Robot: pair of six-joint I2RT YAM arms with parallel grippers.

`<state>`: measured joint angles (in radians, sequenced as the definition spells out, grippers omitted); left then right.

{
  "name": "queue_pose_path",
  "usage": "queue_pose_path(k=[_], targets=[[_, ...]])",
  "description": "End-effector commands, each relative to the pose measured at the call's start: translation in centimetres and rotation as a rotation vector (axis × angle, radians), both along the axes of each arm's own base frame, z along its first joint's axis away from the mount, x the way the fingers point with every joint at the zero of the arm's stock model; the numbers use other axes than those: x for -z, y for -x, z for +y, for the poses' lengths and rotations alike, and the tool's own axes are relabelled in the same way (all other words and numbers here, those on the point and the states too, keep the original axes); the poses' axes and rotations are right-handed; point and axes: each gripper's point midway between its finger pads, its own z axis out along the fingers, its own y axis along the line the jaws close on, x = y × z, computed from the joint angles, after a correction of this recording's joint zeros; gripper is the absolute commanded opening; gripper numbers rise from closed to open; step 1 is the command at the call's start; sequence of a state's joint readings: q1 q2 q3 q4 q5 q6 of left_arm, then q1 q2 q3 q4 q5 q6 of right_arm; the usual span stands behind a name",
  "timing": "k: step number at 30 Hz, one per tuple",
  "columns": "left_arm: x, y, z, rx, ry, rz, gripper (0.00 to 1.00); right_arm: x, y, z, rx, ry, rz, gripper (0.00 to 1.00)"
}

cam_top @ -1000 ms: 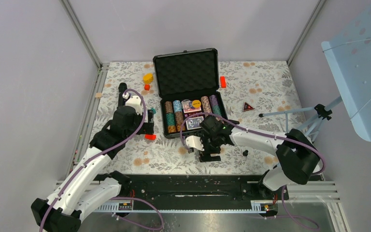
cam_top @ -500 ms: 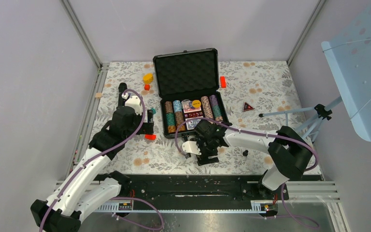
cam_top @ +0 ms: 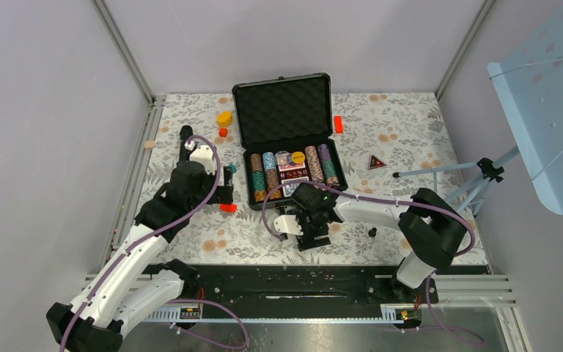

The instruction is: Pack up texas hold em set

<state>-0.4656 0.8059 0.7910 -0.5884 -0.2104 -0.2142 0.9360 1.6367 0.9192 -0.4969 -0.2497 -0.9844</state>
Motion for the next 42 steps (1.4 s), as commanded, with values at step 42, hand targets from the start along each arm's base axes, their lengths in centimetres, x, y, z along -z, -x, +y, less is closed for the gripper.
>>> queue_pose_path(k=[42], targets=[[-1.2, -0.6, -0.3, 0.000, 0.031, -0.051, 0.99, 0.0, 0.5, 1.3, -0.057, 0.051, 0.016, 0.55]])
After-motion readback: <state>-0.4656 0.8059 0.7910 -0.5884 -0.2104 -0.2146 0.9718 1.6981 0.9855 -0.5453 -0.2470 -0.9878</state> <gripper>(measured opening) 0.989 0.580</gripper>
